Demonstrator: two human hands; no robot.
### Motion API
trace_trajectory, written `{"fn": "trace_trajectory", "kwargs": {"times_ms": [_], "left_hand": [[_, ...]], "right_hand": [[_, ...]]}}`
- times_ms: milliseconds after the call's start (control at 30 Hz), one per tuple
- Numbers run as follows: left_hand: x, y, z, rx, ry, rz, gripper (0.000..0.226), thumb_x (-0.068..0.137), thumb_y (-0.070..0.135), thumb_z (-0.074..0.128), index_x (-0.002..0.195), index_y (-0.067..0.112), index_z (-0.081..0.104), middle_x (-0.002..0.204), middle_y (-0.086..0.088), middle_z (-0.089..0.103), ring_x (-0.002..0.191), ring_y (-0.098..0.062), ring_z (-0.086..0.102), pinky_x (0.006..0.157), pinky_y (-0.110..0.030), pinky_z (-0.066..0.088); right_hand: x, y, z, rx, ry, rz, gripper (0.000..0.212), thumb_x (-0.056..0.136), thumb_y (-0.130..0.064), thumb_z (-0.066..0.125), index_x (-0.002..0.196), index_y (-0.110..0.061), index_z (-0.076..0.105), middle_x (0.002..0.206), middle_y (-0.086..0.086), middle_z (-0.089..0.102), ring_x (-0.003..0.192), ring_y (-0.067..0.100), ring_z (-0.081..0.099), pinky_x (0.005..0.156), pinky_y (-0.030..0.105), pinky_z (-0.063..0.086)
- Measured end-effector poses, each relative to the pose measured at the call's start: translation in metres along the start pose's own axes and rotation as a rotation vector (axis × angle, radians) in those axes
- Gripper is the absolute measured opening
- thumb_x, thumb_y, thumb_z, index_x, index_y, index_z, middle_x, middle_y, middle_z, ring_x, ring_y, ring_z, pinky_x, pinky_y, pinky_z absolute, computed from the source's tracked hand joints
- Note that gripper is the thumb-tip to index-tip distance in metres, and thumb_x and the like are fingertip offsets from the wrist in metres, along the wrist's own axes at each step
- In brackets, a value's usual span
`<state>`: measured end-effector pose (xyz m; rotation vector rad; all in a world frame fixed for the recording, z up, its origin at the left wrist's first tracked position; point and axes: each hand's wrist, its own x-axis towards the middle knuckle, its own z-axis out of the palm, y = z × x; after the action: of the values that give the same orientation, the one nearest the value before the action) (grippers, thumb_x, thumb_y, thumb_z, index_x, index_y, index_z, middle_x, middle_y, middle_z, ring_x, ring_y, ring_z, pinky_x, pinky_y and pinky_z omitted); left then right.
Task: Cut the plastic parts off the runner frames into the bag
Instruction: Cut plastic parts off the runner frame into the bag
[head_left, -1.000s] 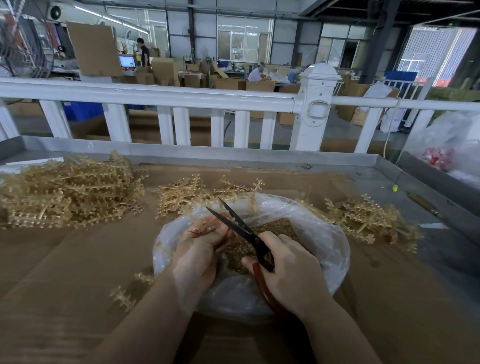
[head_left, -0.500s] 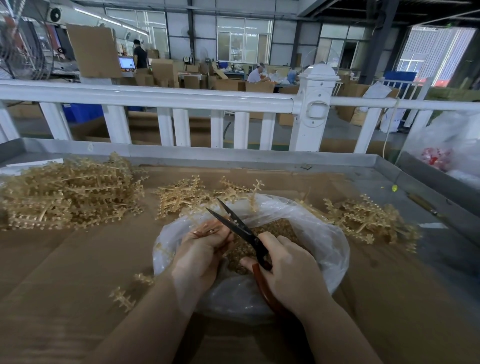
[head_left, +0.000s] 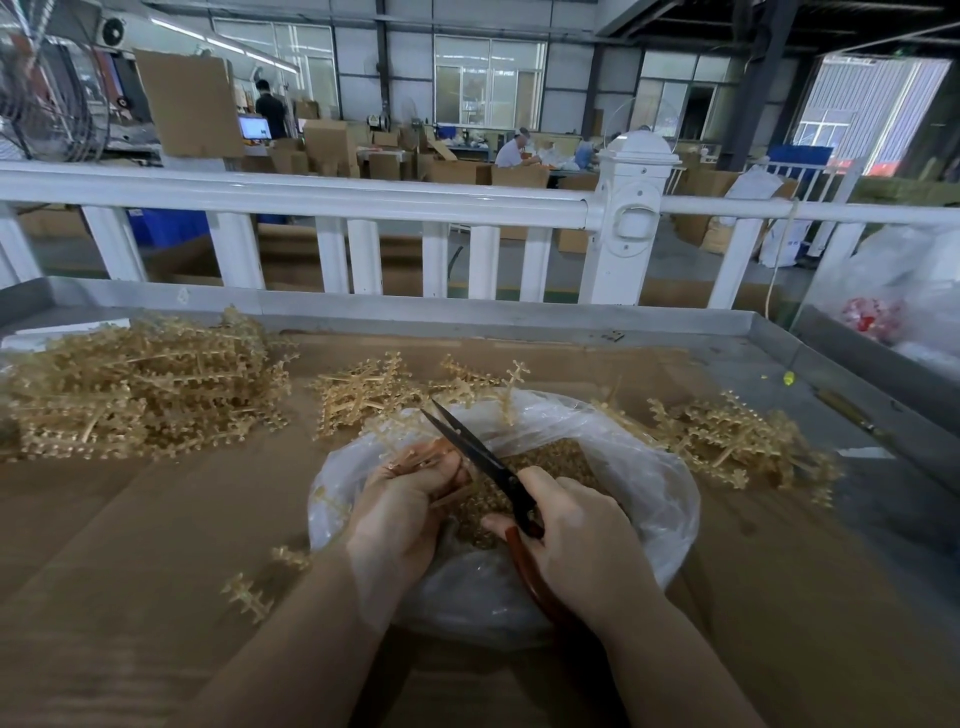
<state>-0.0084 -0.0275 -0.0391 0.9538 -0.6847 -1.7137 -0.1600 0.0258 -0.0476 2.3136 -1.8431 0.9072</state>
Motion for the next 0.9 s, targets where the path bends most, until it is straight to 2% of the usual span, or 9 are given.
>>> {"fn": "trace_trajectory", "kwargs": {"times_ms": [100, 267, 400, 467, 600, 700, 767, 833, 900], "left_hand": [[-0.002, 0.001, 0.001, -0.002, 0.026, 0.011, 0.021, 0.082, -0.002, 0.058, 0.102, -0.001, 0.063, 0.089, -0.017, 0.068, 0.081, -0.027, 0.066, 0.076, -0.038, 0.054], [-0.002, 0.001, 0.003, 0.004, 0.069, 0.009, 0.02, 0.087, -0.005, 0.053, 0.105, -0.002, 0.062, 0.084, -0.016, 0.07, 0.072, -0.026, 0.069, 0.065, -0.036, 0.053], [-0.003, 0.002, 0.004, -0.005, 0.081, -0.013, 0.029, 0.088, -0.002, 0.054, 0.116, -0.001, 0.06, 0.105, -0.023, 0.067, 0.101, -0.039, 0.065, 0.093, -0.052, 0.05], [-0.003, 0.001, 0.006, 0.017, 0.084, -0.003, 0.028, 0.088, -0.002, 0.053, 0.114, -0.001, 0.061, 0.108, -0.026, 0.066, 0.104, -0.043, 0.063, 0.097, -0.054, 0.047], [-0.006, -0.004, 0.011, 0.095, 0.059, 0.077, 0.029, 0.086, -0.012, 0.046, 0.102, 0.006, 0.063, 0.091, -0.022, 0.069, 0.08, -0.034, 0.067, 0.068, -0.041, 0.057], [-0.005, -0.003, 0.008, 0.053, -0.013, 0.086, 0.033, 0.084, -0.01, 0.047, 0.109, 0.005, 0.062, 0.101, -0.023, 0.068, 0.083, -0.034, 0.067, 0.07, -0.042, 0.055], [-0.005, -0.002, 0.005, 0.014, -0.065, 0.073, 0.03, 0.081, 0.005, 0.057, 0.111, 0.004, 0.063, 0.103, -0.022, 0.069, 0.086, -0.033, 0.068, 0.074, -0.044, 0.055], [-0.005, -0.002, 0.003, -0.019, -0.094, 0.069, 0.03, 0.076, 0.014, 0.063, 0.104, 0.003, 0.065, 0.086, -0.015, 0.072, 0.075, -0.025, 0.071, 0.06, -0.036, 0.058], [-0.003, -0.004, 0.003, -0.048, -0.054, 0.076, 0.012, 0.081, 0.007, 0.061, 0.092, 0.004, 0.065, 0.066, -0.006, 0.07, 0.057, -0.016, 0.069, 0.047, -0.025, 0.053]], "right_hand": [[0.0, 0.0, 0.001, 0.002, 0.008, -0.003, 0.039, 0.086, -0.06, 0.046, 0.101, -0.025, 0.056, 0.077, -0.008, 0.058, 0.068, 0.01, 0.055, 0.063, 0.023, 0.046], [-0.001, 0.002, 0.0, -0.004, 0.007, -0.005, 0.038, 0.086, -0.06, 0.048, 0.099, -0.025, 0.055, 0.074, -0.008, 0.057, 0.066, 0.01, 0.054, 0.061, 0.023, 0.043], [-0.001, 0.001, 0.0, -0.027, 0.017, -0.014, 0.038, 0.086, -0.06, 0.05, 0.097, -0.024, 0.056, 0.072, -0.009, 0.057, 0.064, 0.008, 0.053, 0.059, 0.019, 0.039], [-0.002, 0.001, 0.0, -0.008, 0.079, -0.004, 0.036, 0.085, -0.058, 0.055, 0.096, -0.023, 0.059, 0.07, -0.008, 0.058, 0.062, 0.008, 0.054, 0.057, 0.02, 0.043], [-0.003, 0.0, 0.002, 0.013, 0.14, 0.038, 0.036, 0.083, -0.057, 0.058, 0.098, -0.024, 0.061, 0.073, -0.008, 0.06, 0.066, 0.01, 0.057, 0.058, 0.024, 0.048], [-0.002, 0.0, 0.004, -0.028, 0.13, 0.041, 0.035, 0.083, -0.058, 0.056, 0.095, -0.025, 0.06, 0.07, -0.008, 0.058, 0.064, 0.01, 0.056, 0.056, 0.022, 0.044], [-0.002, 0.0, 0.005, -0.038, 0.121, 0.049, 0.036, 0.083, -0.059, 0.055, 0.096, -0.026, 0.06, 0.071, -0.009, 0.058, 0.065, 0.01, 0.056, 0.057, 0.022, 0.043], [-0.003, -0.001, 0.005, -0.039, 0.119, 0.057, 0.036, 0.083, -0.06, 0.053, 0.095, -0.027, 0.059, 0.071, -0.009, 0.058, 0.065, 0.009, 0.055, 0.057, 0.02, 0.042], [-0.003, -0.002, 0.005, -0.026, 0.148, 0.055, 0.034, 0.082, -0.058, 0.056, 0.093, -0.026, 0.06, 0.071, -0.009, 0.058, 0.063, 0.007, 0.054, 0.056, 0.017, 0.04]]}}
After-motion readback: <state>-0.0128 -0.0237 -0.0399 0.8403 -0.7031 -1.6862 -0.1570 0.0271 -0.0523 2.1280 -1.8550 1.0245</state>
